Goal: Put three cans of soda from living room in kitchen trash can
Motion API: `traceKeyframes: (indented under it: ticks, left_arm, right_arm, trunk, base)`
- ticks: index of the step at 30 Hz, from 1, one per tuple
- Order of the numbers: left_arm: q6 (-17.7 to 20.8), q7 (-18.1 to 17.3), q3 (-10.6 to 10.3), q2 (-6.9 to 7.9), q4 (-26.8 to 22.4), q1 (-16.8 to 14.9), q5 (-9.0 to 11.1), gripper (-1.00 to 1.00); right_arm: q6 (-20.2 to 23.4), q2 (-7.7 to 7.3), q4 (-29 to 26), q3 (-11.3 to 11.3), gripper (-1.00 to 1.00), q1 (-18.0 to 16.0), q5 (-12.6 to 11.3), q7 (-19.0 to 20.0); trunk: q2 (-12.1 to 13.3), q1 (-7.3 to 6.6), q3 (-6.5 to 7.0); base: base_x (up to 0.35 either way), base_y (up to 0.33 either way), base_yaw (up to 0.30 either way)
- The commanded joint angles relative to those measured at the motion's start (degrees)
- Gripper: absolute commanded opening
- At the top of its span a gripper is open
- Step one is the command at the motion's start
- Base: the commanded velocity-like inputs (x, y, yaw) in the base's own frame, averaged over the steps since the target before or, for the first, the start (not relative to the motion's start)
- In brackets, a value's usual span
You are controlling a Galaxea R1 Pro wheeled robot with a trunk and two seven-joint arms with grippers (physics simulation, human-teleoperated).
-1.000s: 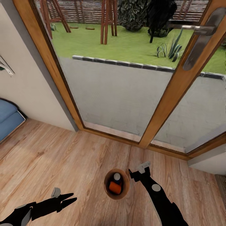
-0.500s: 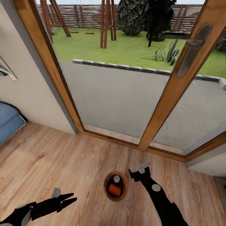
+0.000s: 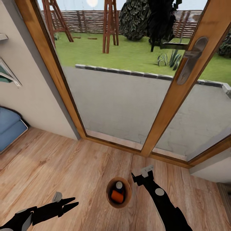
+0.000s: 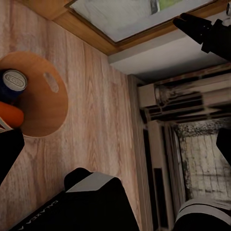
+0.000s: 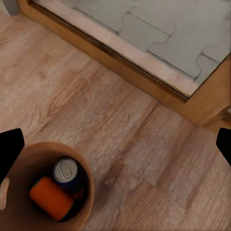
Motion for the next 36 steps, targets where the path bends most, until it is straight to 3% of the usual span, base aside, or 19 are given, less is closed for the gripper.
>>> traceKeyframes:
  ticks: [1,36]
  left_arm:
    - [0.0,0.0,0.0,0.00,0.0,0.0,0.0,1.00]
    - [0.0,0.0,-0.1,0.00,0.0,0.0,-0.1,1.00]
  right_arm:
    - [0.0,-0.01,0.0,0.0,1.00,0.0,0.0,0.0]
    - [-0.1,-0.01,0.0,0.0,1.00,0.0,0.0,0.0]
  trunk:
    - [0.4,-0.23,0.28]
    - [14.5,-7.91,9.82]
  base:
    - [0.000,0.000,0.012]
    - [0.000,0.000,0.050]
